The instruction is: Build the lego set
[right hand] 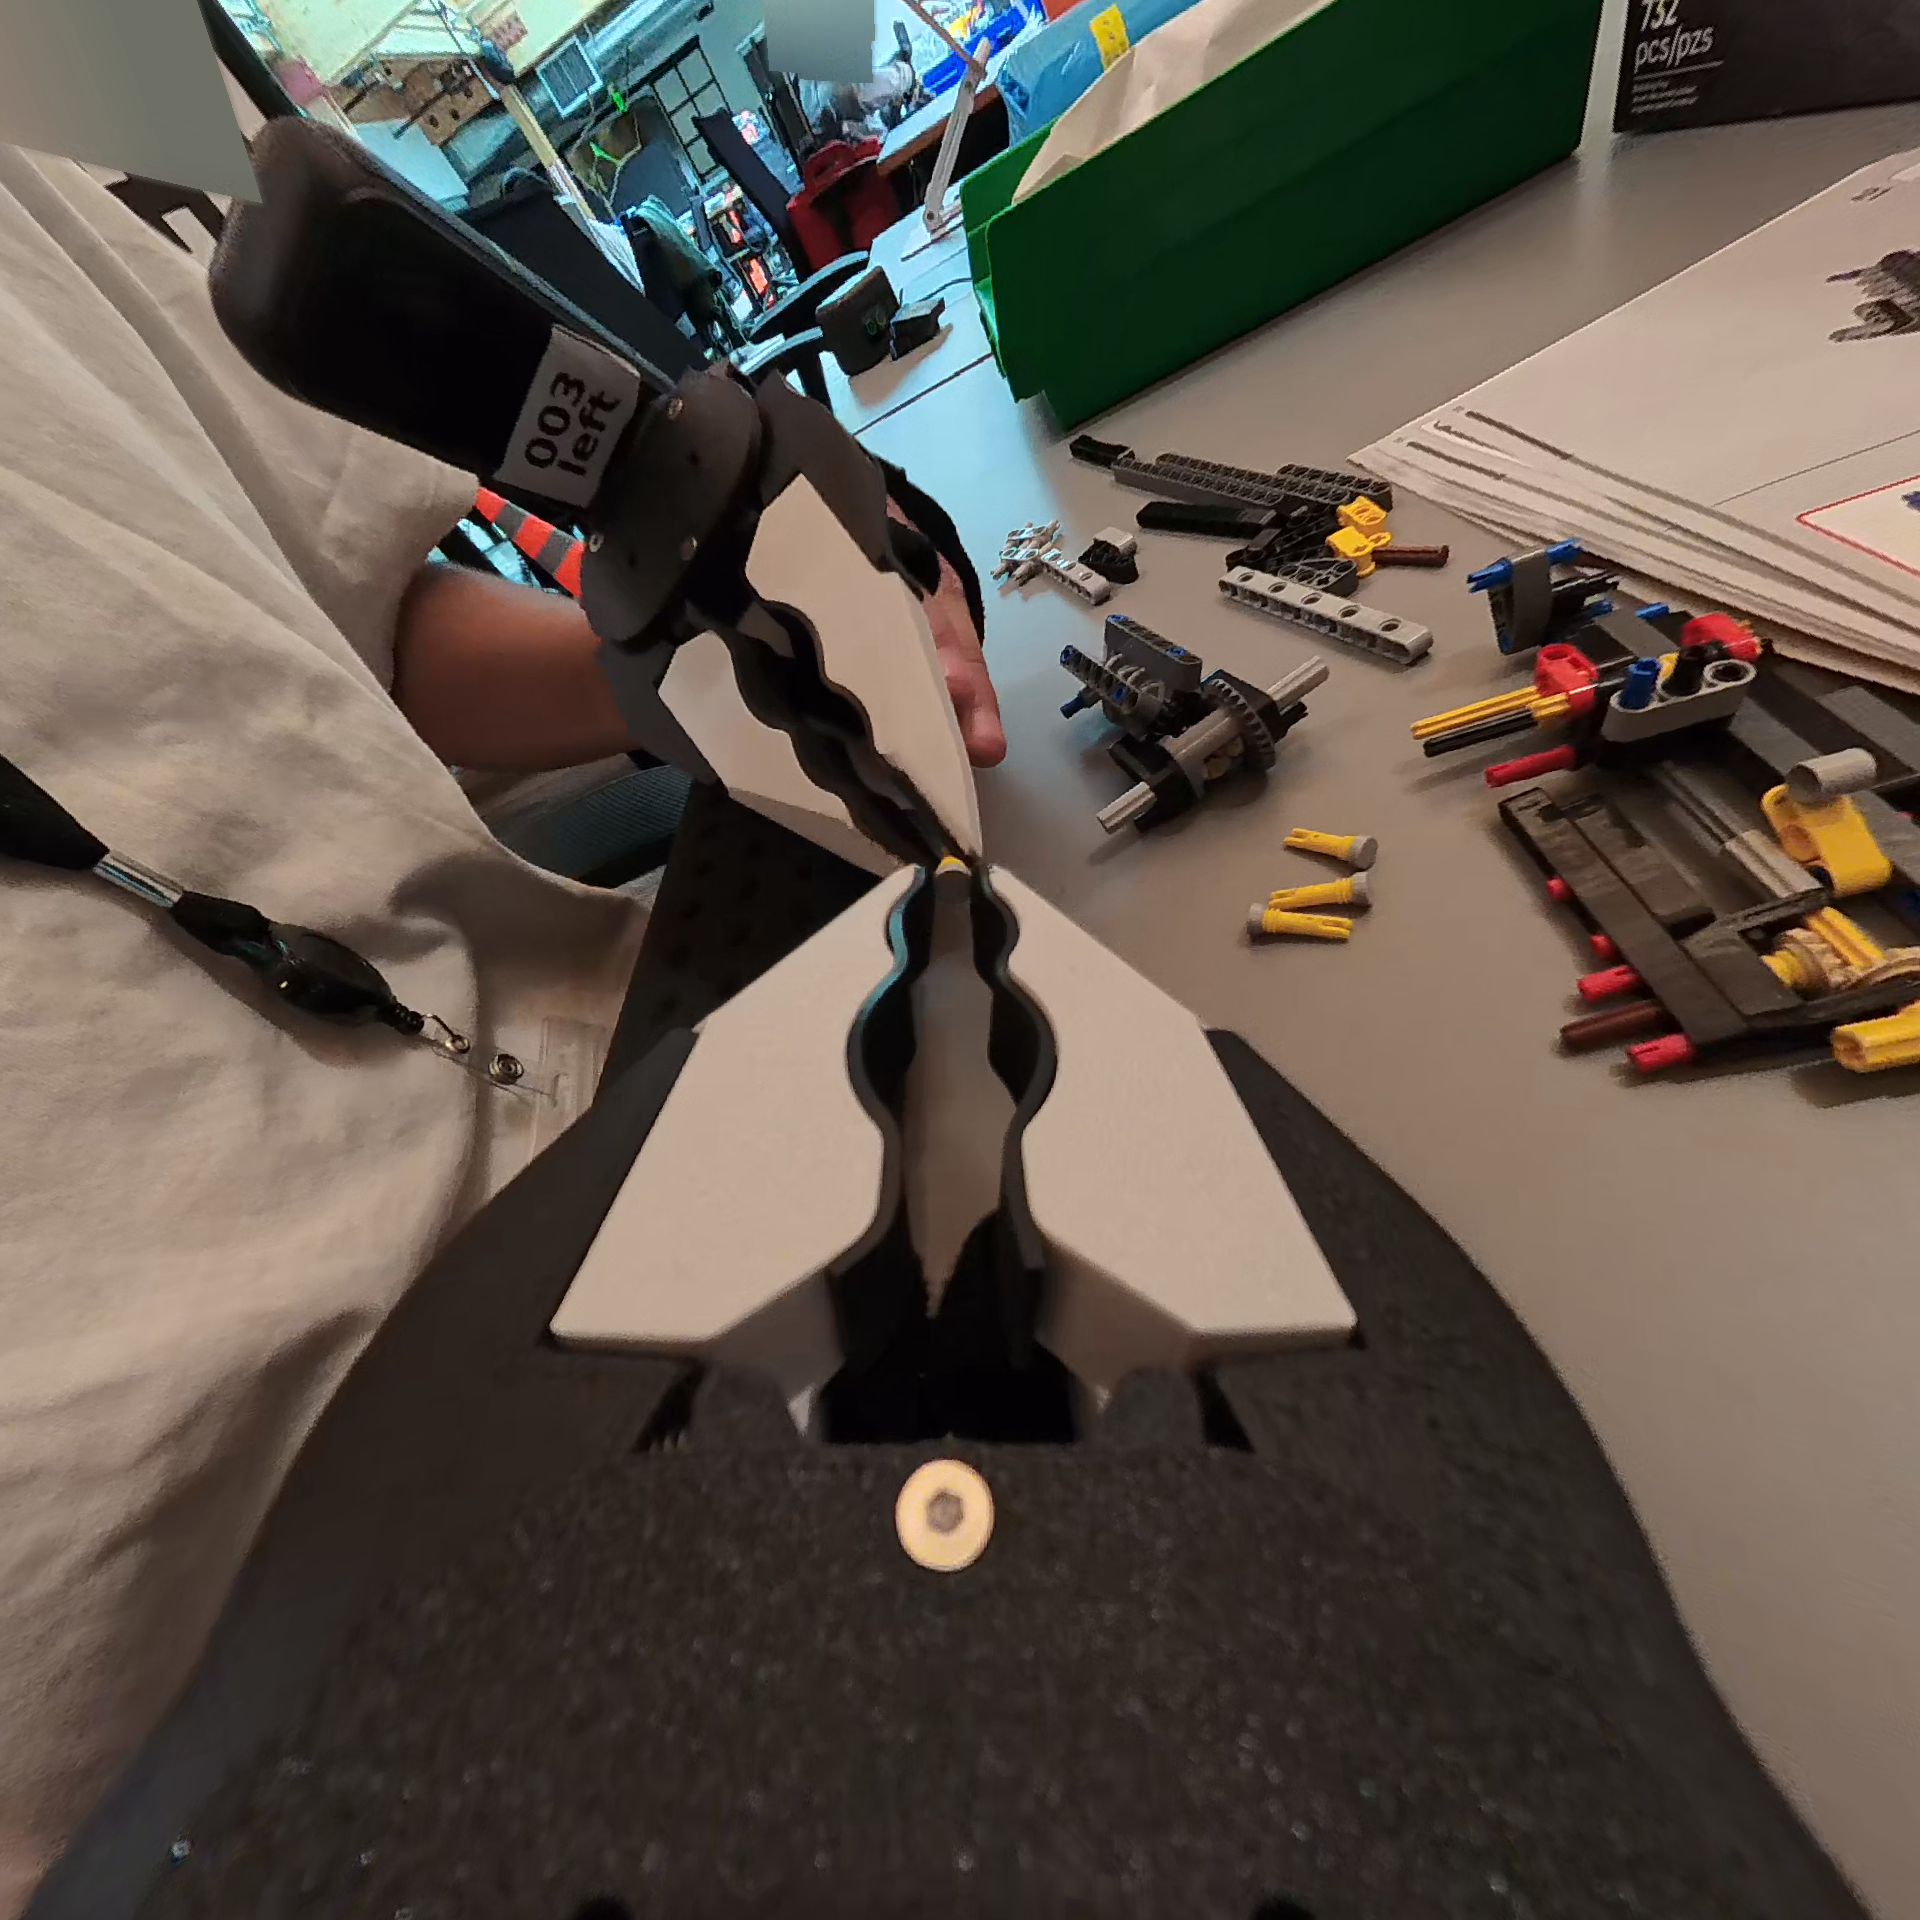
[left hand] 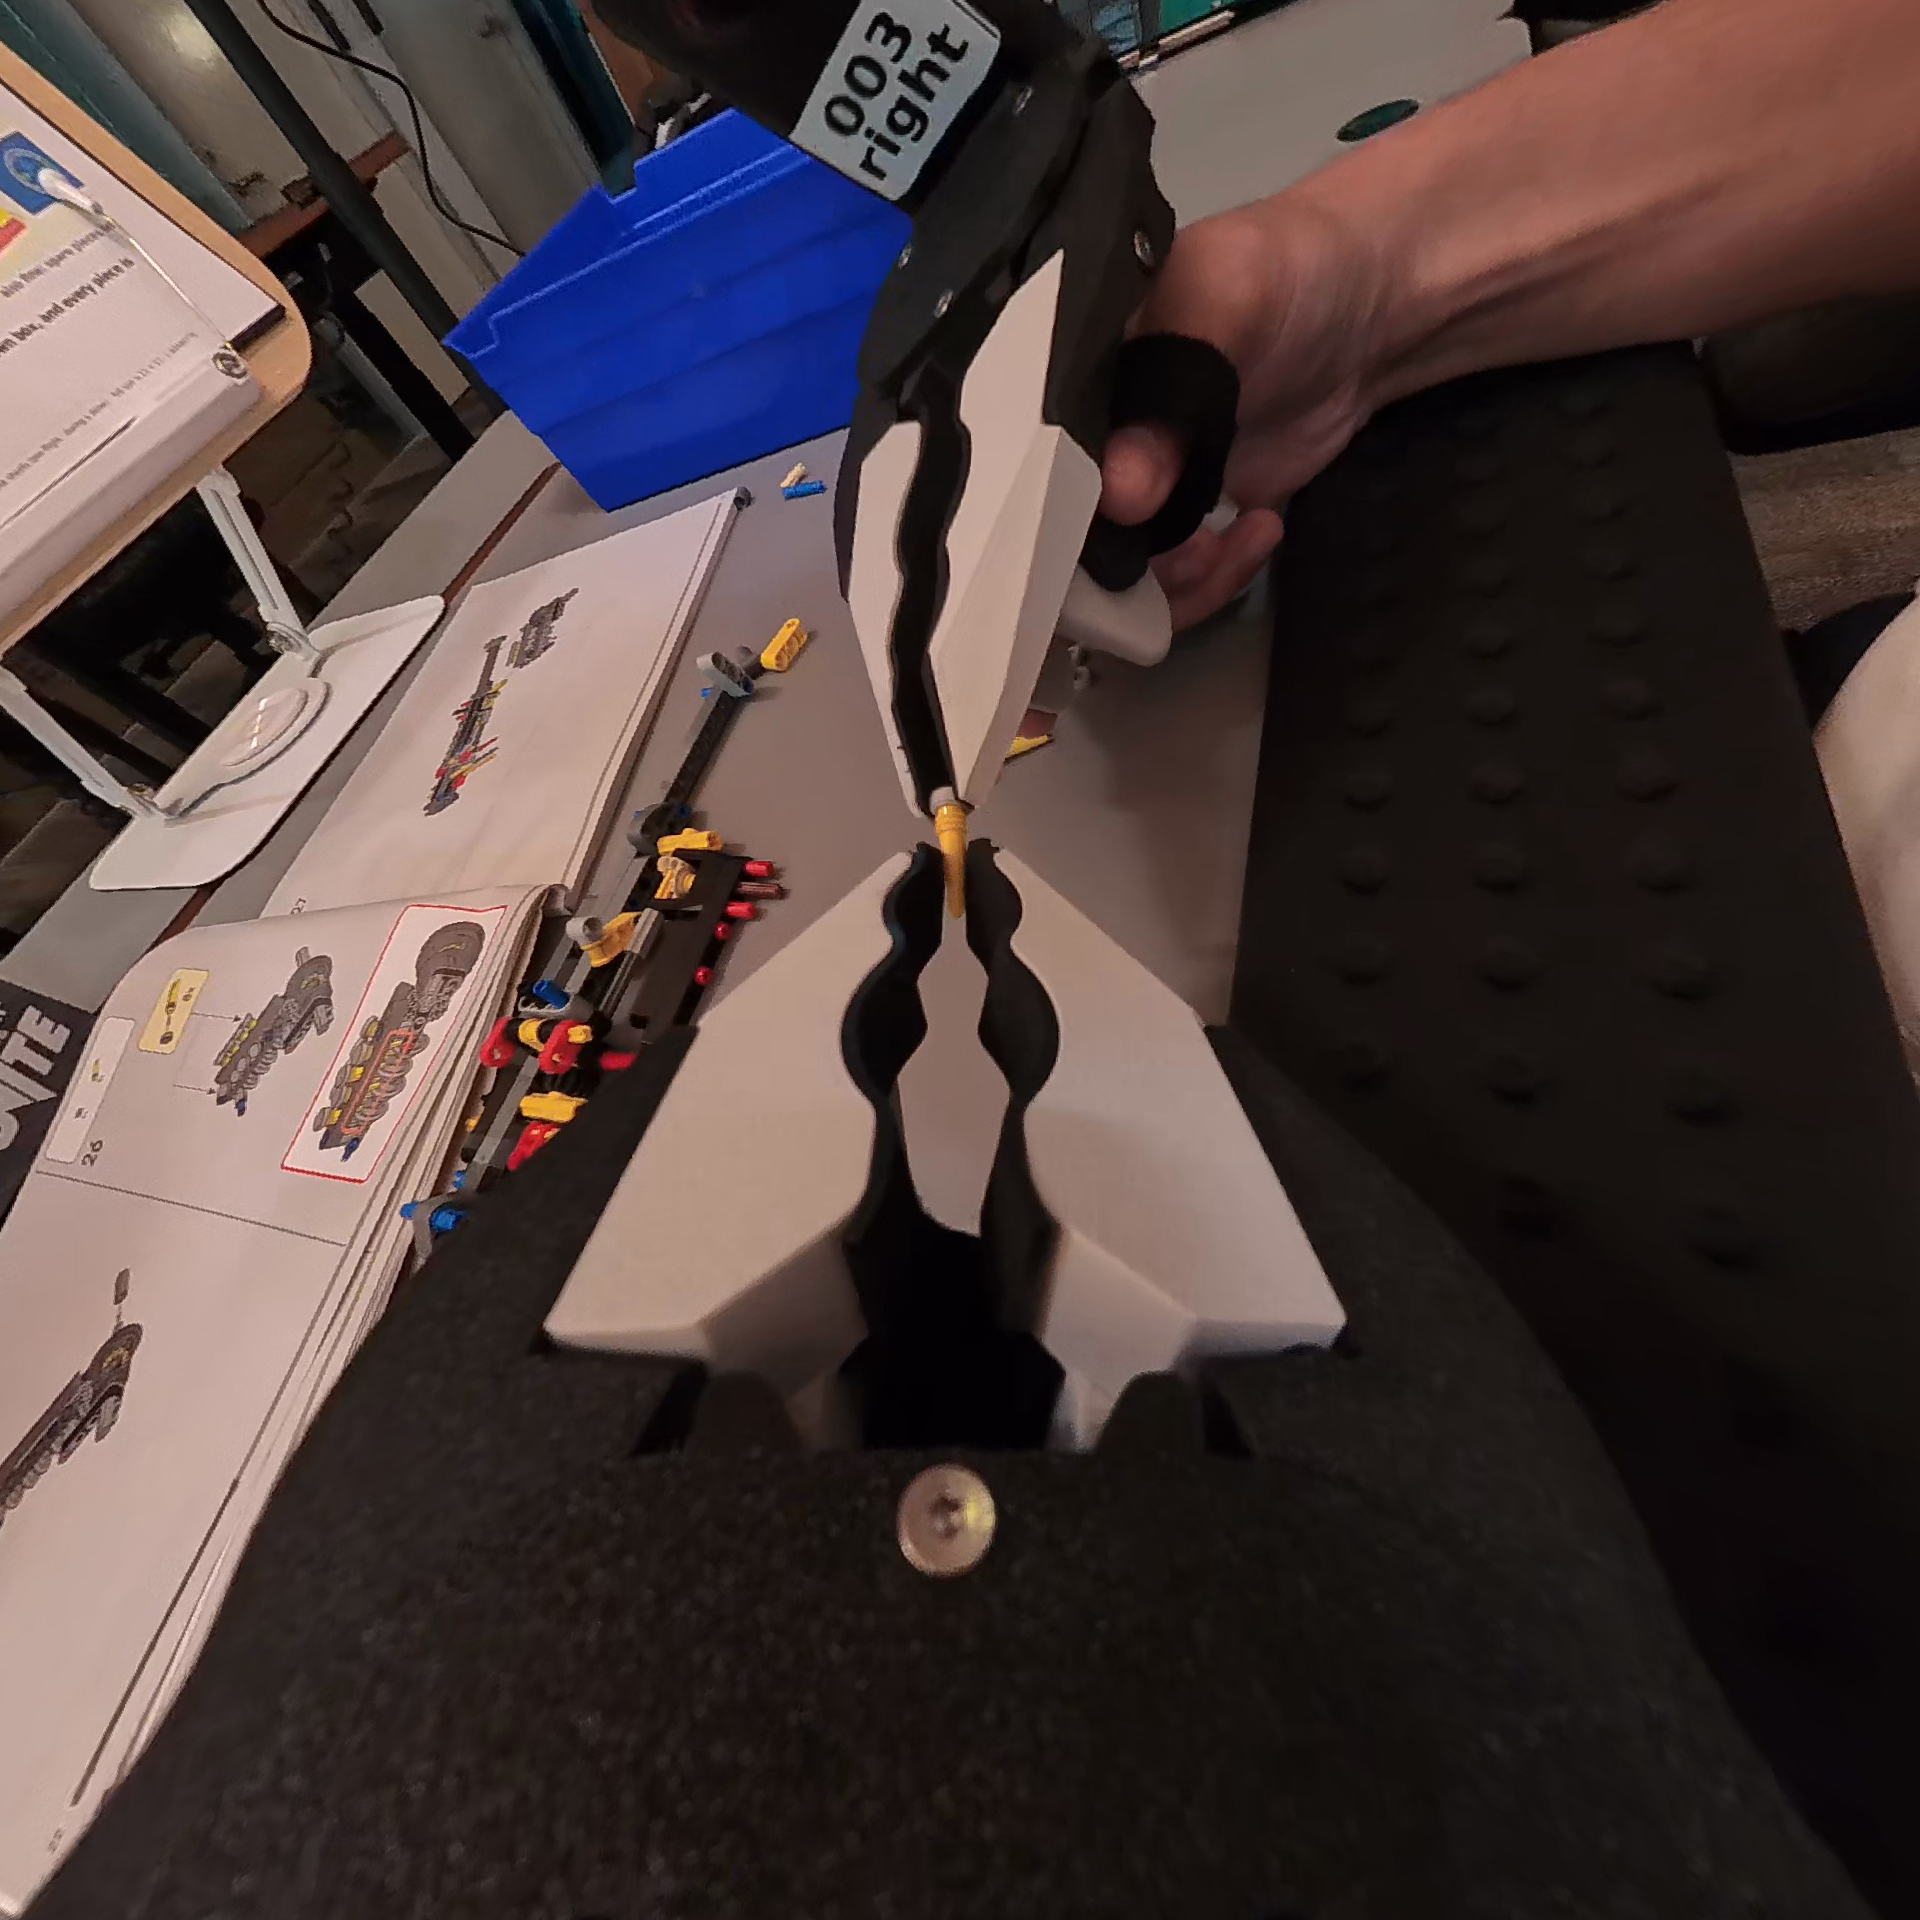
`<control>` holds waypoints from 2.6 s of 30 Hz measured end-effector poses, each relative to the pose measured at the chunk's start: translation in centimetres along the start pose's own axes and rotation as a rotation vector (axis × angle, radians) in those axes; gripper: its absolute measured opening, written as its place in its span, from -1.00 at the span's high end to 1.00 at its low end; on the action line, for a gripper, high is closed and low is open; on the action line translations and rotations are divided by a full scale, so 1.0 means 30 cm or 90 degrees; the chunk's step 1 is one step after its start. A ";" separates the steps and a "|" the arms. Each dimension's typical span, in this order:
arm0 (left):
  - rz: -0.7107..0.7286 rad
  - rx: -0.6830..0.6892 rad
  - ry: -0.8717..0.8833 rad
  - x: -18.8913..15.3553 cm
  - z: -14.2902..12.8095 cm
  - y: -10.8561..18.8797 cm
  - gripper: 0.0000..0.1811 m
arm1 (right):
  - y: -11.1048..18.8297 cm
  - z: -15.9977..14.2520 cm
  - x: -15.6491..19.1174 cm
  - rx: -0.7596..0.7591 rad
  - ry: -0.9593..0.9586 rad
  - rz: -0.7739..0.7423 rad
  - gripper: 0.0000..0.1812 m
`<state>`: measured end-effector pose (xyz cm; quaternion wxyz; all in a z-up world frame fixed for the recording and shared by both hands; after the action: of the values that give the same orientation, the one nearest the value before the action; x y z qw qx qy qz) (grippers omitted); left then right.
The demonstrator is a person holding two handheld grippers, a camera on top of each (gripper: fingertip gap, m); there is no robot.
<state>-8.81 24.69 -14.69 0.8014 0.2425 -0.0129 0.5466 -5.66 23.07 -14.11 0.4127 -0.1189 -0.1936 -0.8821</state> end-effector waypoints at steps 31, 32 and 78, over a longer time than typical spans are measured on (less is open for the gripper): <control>-0.061 0.110 -0.030 -0.053 -0.085 -0.046 0.95 | -0.023 -0.095 -0.005 0.203 0.137 -0.080 0.93; -0.059 0.112 -0.027 -0.051 -0.087 -0.047 0.96 | -0.023 -0.095 -0.008 0.205 0.144 -0.090 0.93; 0.034 0.208 -0.237 -0.066 -0.134 -0.074 0.96 | -0.047 -0.139 -0.031 0.412 0.187 -0.193 0.93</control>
<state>-8.64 23.96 -19.63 0.7208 0.4649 -0.0780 0.5082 -6.37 22.71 -18.56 0.3173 0.1749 -0.4158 -0.8341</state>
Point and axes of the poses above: each gripper's, where its closed fingertips meet, y back along the fingers, z out of its top, x = y × z across the jaws, the point moved 2 cm from there along y, back along the fingers, and after that the axes turned 4 degrees about y, right-handed, at the moved point
